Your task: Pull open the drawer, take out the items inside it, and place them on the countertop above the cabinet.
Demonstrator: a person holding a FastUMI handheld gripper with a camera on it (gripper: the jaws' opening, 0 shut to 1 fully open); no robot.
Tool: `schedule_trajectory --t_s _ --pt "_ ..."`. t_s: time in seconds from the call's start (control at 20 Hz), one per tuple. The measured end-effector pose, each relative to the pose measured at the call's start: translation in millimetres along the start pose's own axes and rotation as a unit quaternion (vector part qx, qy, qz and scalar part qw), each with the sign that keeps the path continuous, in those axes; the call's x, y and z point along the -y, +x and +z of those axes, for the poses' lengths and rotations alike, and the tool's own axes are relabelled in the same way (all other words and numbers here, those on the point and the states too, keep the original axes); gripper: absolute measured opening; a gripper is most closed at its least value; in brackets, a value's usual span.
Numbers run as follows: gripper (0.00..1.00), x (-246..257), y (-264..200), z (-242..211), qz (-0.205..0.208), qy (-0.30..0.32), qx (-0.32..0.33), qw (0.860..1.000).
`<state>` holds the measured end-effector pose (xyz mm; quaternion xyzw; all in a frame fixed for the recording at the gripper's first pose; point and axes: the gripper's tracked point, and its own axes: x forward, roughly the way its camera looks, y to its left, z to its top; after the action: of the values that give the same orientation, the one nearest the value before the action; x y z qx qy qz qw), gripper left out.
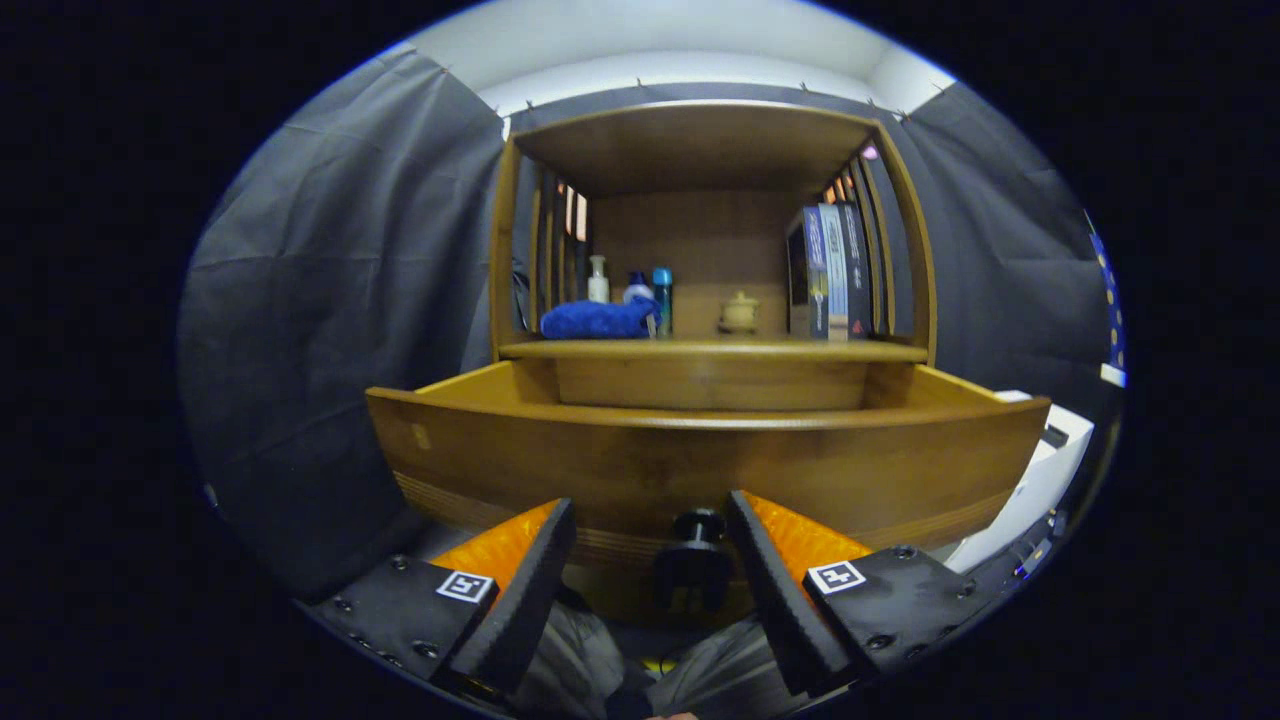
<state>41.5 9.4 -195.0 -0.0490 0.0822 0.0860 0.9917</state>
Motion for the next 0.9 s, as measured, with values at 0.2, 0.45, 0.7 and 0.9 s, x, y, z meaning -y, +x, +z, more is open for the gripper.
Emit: schedule_trajectory --t_s 0.2,0.45,0.7,0.9 --pt "0.98 -11.2 -11.5 61.9 0.009 -0.008 0.063 0.998" --pt "0.98 -12.3 6.4 160.8 0.027 -0.019 0.099 0.994" --pt "0.98 8.0 57.7 207.3 0.013 0.004 0.073 0.997" --pt "0.98 25.9 99.3 205.2 -0.005 0.011 0.006 1.0"
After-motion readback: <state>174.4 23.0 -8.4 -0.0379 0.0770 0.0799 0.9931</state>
